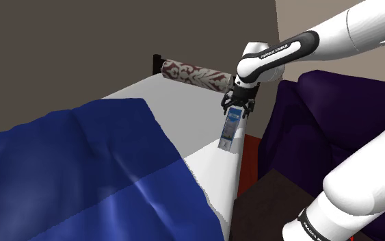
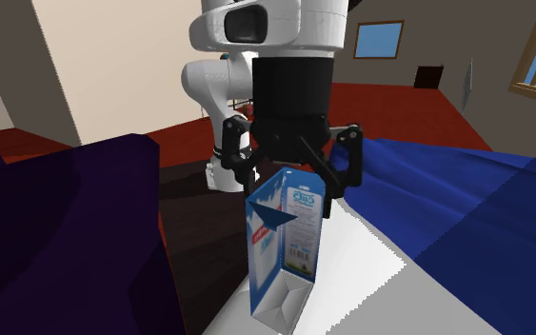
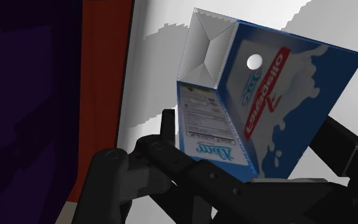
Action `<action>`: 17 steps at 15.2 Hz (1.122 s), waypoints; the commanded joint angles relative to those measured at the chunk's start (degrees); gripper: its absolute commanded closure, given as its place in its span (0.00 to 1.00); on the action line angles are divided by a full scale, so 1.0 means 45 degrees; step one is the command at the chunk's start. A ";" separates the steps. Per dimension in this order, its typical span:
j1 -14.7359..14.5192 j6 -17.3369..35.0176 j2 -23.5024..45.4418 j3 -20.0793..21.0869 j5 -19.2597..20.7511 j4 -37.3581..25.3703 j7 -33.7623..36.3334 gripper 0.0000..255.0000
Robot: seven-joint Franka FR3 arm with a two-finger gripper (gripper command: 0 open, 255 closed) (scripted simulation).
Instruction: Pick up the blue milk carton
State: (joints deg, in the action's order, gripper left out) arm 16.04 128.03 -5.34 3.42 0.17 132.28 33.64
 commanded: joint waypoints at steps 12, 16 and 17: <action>-0.0001 0.0270 0.0121 0.0002 0.0011 0.0142 0.0014 1.00; -0.0003 -0.0431 -0.0233 -0.0004 -0.0017 -0.0206 -0.0011 1.00; -0.0003 -0.0606 -0.0314 -0.0006 -0.0023 -0.0300 -0.0016 1.00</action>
State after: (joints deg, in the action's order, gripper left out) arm 16.04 126.06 -6.18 3.40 0.11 131.17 33.59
